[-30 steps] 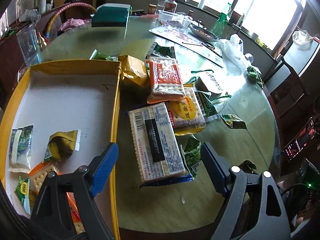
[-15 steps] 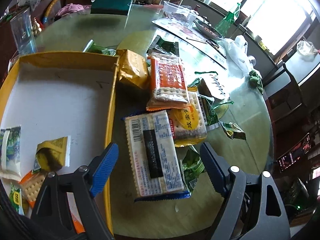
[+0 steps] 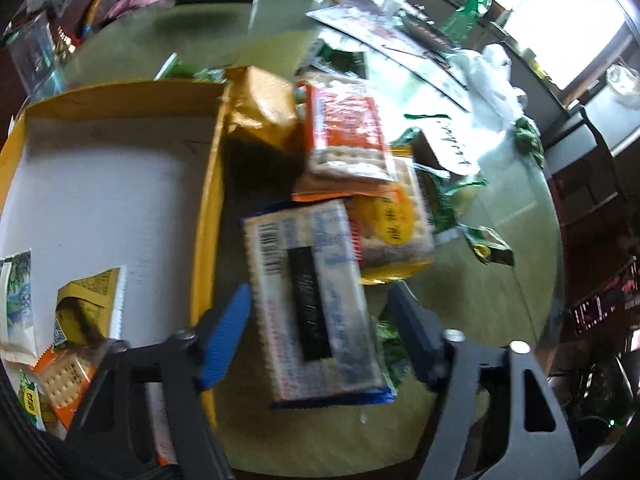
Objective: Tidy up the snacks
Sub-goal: 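Move the left gripper onto the white biscuit pack and grasp it while the right holds the green bag, then lift the white biscuit pack with the left gripper while the right holds the green bag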
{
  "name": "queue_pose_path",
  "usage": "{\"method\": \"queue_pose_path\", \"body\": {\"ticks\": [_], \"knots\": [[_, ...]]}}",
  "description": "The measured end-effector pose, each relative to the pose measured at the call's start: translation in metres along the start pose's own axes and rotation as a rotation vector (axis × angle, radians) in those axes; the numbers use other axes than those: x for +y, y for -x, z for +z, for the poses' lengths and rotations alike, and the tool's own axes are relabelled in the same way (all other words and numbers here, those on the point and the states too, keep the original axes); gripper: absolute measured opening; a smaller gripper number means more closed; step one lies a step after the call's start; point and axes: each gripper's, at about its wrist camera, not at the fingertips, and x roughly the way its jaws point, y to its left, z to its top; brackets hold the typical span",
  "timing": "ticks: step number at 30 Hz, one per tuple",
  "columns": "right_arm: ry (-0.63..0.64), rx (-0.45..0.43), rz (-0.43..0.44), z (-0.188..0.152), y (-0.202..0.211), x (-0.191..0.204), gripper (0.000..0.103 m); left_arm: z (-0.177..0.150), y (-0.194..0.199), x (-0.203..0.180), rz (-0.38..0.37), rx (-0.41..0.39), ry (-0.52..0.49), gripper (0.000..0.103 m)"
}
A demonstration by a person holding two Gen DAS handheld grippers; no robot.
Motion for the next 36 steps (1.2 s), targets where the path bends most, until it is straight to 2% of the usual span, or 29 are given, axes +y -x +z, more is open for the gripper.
{"method": "queue_pose_path", "body": {"ticks": [4,7,19,23,28,36], "knots": [[0.001,0.0,0.0,0.0,0.0,0.0,0.035,0.002,-0.002,0.002,0.018,0.001,0.011,0.063],[0.0,0.0,0.0,0.0,0.0,0.0,0.035,-0.003,-0.007,-0.007,0.025,0.022,-0.02,0.063],[0.008,0.005,-0.02,-0.001,0.0,0.003,0.035,-0.01,-0.01,-0.017,0.09,-0.012,-0.081,0.061],[0.015,0.007,-0.031,-0.002,0.0,0.006,0.035,-0.018,-0.002,-0.011,0.069,-0.032,-0.061,0.058],[0.011,0.003,-0.04,-0.002,0.0,0.007,0.035,-0.033,0.018,-0.004,0.044,-0.11,-0.044,0.057],[-0.038,-0.037,-0.003,-0.003,0.005,0.01,0.035,-0.052,0.041,0.004,-0.024,-0.178,-0.019,0.056]]}}
